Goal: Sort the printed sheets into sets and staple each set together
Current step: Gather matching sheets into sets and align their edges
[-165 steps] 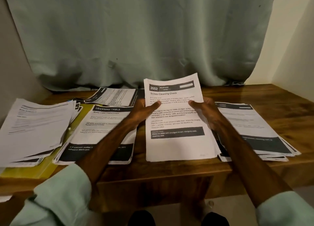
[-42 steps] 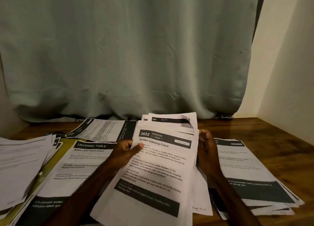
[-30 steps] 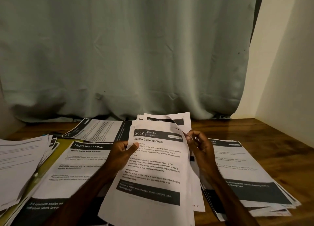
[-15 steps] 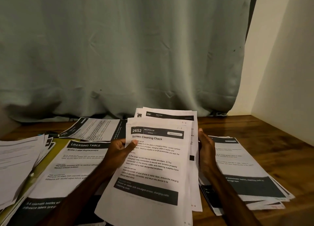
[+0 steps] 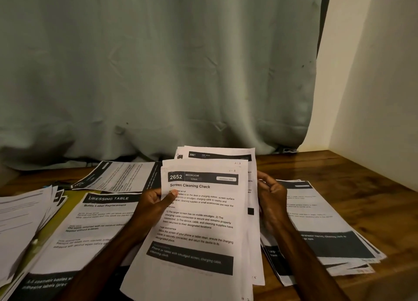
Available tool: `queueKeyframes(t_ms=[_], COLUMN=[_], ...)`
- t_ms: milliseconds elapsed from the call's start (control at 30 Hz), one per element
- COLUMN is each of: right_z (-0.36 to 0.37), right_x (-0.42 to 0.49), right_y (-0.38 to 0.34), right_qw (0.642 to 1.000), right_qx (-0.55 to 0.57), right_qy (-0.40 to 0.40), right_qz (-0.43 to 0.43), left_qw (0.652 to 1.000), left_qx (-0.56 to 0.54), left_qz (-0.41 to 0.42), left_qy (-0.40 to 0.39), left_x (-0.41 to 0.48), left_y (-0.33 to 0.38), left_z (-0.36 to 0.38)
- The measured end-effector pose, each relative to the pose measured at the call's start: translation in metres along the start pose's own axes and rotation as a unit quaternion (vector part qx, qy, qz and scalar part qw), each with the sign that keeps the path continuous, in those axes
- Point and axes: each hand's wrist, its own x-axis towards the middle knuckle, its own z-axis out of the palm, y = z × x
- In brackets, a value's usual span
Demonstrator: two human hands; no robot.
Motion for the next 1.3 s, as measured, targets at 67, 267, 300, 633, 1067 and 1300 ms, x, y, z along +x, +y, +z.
queueKeyframes(t_ms=[67,267,300,633,1067,1300], right_z=[0.000,-0.002,-0.003,-0.006,-0.011,-0.012], right_x=[0.001,0.005,0.006,0.010,0.018,0.019], right_y=[0.000,0.003,0.004,0.004,0.009,0.011], right_qw=[1.000,0.999,0.999,0.998,0.996,0.996], right_qx=[0.001,0.006,0.004,0.032,0.023,0.028], right_qy=[0.009,0.033,0.037,0.055,0.077,0.077], right_qz=[-0.001,-0.009,-0.014,-0.018,-0.023,-0.035], left_qw=[1.000,0.999,0.999,0.995,0.995,0.996], left_qx=[0.010,0.039,0.043,0.078,0.077,0.068], left_qz=[0.001,0.005,0.005,0.000,-0.008,-0.008], left_qy=[0.006,0.024,0.028,0.057,0.059,0.057], left_x=[-0.001,-0.003,-0.003,0.002,0.001,0.004], left_y=[0.000,0.004,0.004,-0.001,-0.002,-0.004], left_z=[0.001,0.004,0.004,0.001,0.001,0.000])
